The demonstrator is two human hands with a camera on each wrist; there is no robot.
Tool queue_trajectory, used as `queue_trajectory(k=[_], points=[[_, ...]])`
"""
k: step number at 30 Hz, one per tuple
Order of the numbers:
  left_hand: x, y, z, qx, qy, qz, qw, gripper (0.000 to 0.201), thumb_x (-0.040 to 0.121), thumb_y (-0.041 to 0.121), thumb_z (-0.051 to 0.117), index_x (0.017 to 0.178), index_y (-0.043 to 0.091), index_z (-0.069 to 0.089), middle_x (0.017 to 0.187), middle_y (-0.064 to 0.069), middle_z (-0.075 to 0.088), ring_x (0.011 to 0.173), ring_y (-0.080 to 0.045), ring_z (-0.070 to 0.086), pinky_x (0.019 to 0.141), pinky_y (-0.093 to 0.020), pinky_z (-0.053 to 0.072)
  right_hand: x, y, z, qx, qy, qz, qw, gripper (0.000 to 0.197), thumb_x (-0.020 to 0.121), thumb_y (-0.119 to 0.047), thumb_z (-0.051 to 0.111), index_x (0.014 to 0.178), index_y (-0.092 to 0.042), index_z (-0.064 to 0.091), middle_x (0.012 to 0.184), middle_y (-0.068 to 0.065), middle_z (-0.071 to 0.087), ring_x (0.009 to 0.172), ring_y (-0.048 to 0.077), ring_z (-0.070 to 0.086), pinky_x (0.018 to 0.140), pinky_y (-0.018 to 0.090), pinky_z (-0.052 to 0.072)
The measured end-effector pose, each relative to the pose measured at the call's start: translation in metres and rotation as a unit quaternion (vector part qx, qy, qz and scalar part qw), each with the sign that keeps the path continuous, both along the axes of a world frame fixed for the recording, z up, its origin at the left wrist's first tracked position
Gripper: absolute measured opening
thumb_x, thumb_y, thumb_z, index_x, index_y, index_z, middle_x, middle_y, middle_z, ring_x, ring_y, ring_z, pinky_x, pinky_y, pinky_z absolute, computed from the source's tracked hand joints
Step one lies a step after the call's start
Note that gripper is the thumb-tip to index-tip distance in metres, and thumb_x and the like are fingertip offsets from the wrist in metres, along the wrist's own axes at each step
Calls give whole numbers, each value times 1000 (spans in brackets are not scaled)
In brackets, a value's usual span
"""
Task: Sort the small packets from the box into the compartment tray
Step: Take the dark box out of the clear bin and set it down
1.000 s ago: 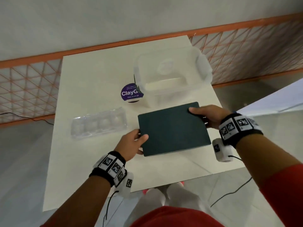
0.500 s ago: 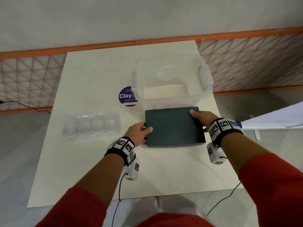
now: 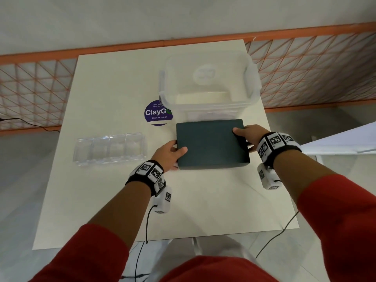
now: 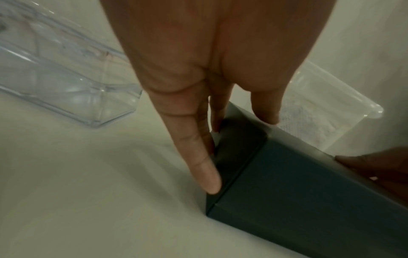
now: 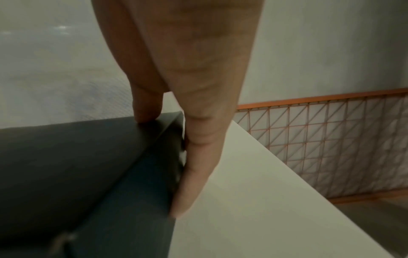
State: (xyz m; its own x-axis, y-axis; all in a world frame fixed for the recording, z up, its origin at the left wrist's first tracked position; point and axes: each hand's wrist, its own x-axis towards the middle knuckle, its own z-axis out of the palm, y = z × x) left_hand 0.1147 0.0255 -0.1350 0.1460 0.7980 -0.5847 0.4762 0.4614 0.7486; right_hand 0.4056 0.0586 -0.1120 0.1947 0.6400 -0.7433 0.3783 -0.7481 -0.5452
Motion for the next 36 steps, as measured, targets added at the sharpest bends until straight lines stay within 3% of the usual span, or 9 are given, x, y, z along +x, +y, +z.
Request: queue_trajectory(k=[3,5,9,18,23,26,29,33,36], points=[[-6,-19,1,-8,3,-39,999,64,86,39,68,142,28,38,107,3,56,94,-14,62,67,-28,59,2,-25,3,-14,19,20,1000,29,99,-35,59,115,-11,58,113,7,63,91,29,63,79,47,55],[-11,-35,1,-12,6,-56,998,69,84,39,71,142,31,36,104,6,55,93,-13,62,67,-28,59,6,-43,3,-20,22,43,999,25,99,-36,58,114,-16,59,105,3,64,87,27,64,82,47,55],[-21,-62,1,-8,13,-61,998,74,82,41,73,142,35,32,103,1,58,91,-15,63,70,-31,59,16,-70,2,-32,12,60,998,27,98,-39,58,109,-15,61,96,7,66,77,23,68,74,37,55],[-26,-91,9,-66,-47,-59,995,75,87,43,65,144,52,17,101,-2,58,89,-19,67,65,-33,60,16,-110,-1,-67,70,61,993,29,98,-42,59,112,-16,60,110,9,66,94,32,72,84,53,59],[-23,-85,16,-44,-7,-77,996,79,88,49,61,149,46,10,97,-3,62,73,-21,71,63,-29,58,21,-108,9,-52,43,74,995,32,96,-49,59,108,-19,61,104,10,67,83,29,73,77,45,62],[-21,-82,25,-16,13,-59,998,73,89,58,53,149,40,16,96,-1,63,73,-17,70,59,-23,56,23,-100,19,-33,29,67,997,34,95,-51,59,107,-19,61,105,9,67,89,29,71,69,39,61],[-22,-74,40,24,20,-37,999,52,91,63,39,135,35,39,101,-2,63,78,-18,68,60,-27,57,24,-93,30,-11,44,47,998,36,96,-49,58,104,-14,62,100,8,67,82,25,69,63,34,58],[-25,-60,60,67,-49,40,996,43,98,57,31,108,27,60,99,-12,67,87,-26,68,75,-39,60,27,-85,46,55,90,-15,994,37,98,-46,54,95,-11,66,83,9,66,70,23,64,65,34,55],[-25,-51,66,101,-117,116,981,34,100,47,37,103,27,64,93,-9,72,87,-23,70,80,-38,58,28,-80,51,128,128,-60,982,29,99,-26,48,101,-6,69,74,6,71,66,22,67,69,34,57]])
